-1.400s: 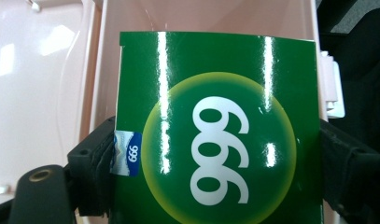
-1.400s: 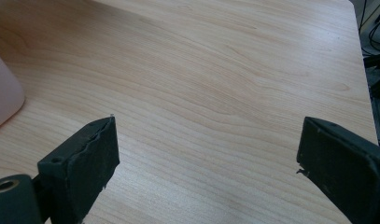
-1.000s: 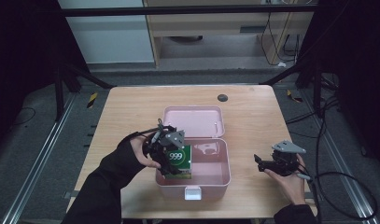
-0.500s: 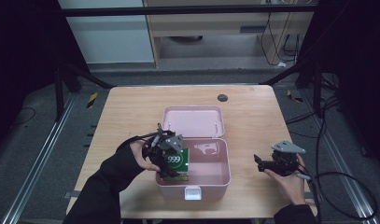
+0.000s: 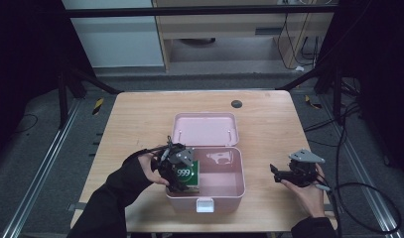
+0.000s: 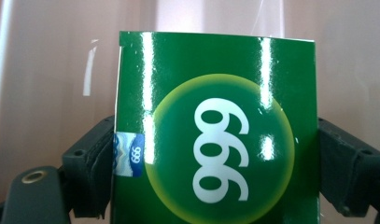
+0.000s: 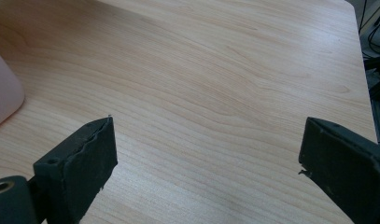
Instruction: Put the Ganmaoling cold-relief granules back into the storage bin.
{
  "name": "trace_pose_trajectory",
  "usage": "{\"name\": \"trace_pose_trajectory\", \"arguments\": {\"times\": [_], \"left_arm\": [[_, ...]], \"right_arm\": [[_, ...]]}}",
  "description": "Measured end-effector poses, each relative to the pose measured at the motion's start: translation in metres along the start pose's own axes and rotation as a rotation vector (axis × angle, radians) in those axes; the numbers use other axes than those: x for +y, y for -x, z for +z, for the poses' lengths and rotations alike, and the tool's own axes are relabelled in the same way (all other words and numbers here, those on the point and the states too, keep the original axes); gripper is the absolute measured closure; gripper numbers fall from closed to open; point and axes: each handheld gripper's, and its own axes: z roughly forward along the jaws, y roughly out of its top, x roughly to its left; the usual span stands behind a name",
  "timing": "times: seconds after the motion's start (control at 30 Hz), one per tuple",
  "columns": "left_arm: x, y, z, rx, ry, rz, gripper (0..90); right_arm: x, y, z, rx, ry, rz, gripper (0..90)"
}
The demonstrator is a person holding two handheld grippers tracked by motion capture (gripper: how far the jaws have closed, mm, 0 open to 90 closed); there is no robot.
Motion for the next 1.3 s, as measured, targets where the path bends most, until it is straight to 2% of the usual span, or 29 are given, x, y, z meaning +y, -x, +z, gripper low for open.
{"name": "trace_pose_trajectory", "arguments": {"times": [0.17, 0.23, 0.4, 0.47, 0.5, 0.53, 0.57, 0.6, 0.63, 0.67, 0.73, 0.77, 0.83, 0.9, 0.93, 1.0, 1.03, 1.07, 1.1, 1.13, 1.17, 1.2, 1.23, 1.27, 1.3], "left_arm": [[0.000, 0.000, 0.001, -0.006, -0.006, 0.002, 11.4], [-0.001, 0.000, -0.006, -0.005, 0.034, -0.012, 11.5], [-0.004, 0.002, -0.020, 0.018, 0.054, -0.019, 12.2], [-0.006, 0.004, -0.035, 0.045, 0.089, -0.036, 13.5], [-0.006, 0.004, -0.035, 0.045, 0.089, -0.036, 14.4], [-0.009, 0.005, -0.049, 0.059, 0.135, -0.056, 15.8], [-0.009, 0.005, -0.049, 0.059, 0.135, -0.056, 17.1], [-0.013, 0.005, -0.063, 0.085, 0.183, -0.086, 18.4], [-0.015, 0.006, -0.067, 0.092, 0.208, -0.100, 19.5], [-0.015, 0.006, -0.067, 0.092, 0.208, -0.100, 21.2], [-0.026, 0.008, -0.085, 0.141, 0.255, -0.158, 23.1], [-0.026, 0.008, -0.085, 0.141, 0.255, -0.158, 24.4], [-0.042, 0.011, -0.094, 0.187, 0.278, -0.223, 25.9], [-0.057, 0.013, -0.097, 0.219, 0.286, -0.270, 27.0], [-0.057, 0.013, -0.097, 0.219, 0.286, -0.270, 27.5], [-0.071, 0.014, -0.096, 0.244, 0.294, -0.327, 27.8], [-0.082, 0.015, -0.094, 0.263, 0.301, -0.369, 27.9], [-0.091, 0.019, -0.092, 0.278, 0.298, -0.438, 28.0], [-0.100, 0.019, -0.088, 0.295, 0.311, -0.462, 28.0], [-0.108, 0.018, -0.084, 0.321, 0.335, -0.482, 27.6], [-0.123, 0.019, -0.079, 0.366, 0.336, -0.545, 27.1], [-0.123, 0.019, -0.079, 0.366, 0.336, -0.545, 26.5], [-0.138, 0.020, -0.070, 0.419, 0.333, -0.610, 25.3], [-0.146, 0.021, -0.065, 0.431, 0.336, -0.651, 24.3], [-0.146, 0.021, -0.065, 0.431, 0.336, -0.651, 24.0]], "right_arm": [[0.000, 0.000, 0.000, -0.002, -0.001, -0.002, 4.3], [0.000, 0.000, -0.001, -0.003, 0.001, 0.000, 4.2], [0.000, 0.000, -0.001, -0.006, 0.001, -0.003, 4.1], [0.000, 0.001, -0.001, -0.009, 0.003, -0.001, 4.1], [0.000, 0.001, -0.001, -0.009, 0.003, -0.001, 4.1], [0.000, 0.001, -0.001, -0.009, 0.002, 0.006, 4.1], [0.000, 0.001, -0.001, -0.009, 0.002, 0.006, 4.1], [0.000, 0.001, -0.002, -0.010, 0.004, 0.010, 4.2], [0.000, 0.002, -0.002, -0.011, 0.005, 0.011, 4.3], [0.000, 0.002, -0.002, -0.011, 0.005, 0.011, 4.3], [0.000, 0.002, -0.003, -0.014, 0.007, 0.018, 4.6], [0.000, 0.002, -0.003, -0.014, 0.007, 0.018, 4.6], [0.000, 0.003, -0.004, -0.017, 0.009, 0.021, 5.1], [-0.001, 0.004, -0.005, -0.016, 0.008, 0.030, 5.6], [-0.001, 0.004, -0.005, -0.016, 0.008, 0.030, 5.6], [-0.001, 0.005, -0.005, -0.014, 0.005, 0.036, 6.6], [-0.002, 0.005, -0.005, -0.013, 0.004, 0.037, 7.2], [-0.002, 0.004, -0.005, -0.014, 0.004, 0.035, 7.9], [-0.002, 0.004, -0.005, -0.015, 0.004, 0.028, 8.6], [-0.002, 0.004, -0.006, -0.014, 0.005, 0.028, 9.2], [-0.002, 0.004, -0.006, -0.013, 0.000, 0.031, 10.1], [-0.002, 0.004, -0.006, -0.013, 0.000, 0.031, 10.1], [-0.003, 0.004, -0.005, -0.004, -0.002, 0.033, 10.6], [-0.003, 0.004, -0.005, -0.005, -0.003, 0.031, 10.7], [-0.004, 0.004, -0.005, -0.003, -0.005, 0.029, 10.7]]}}
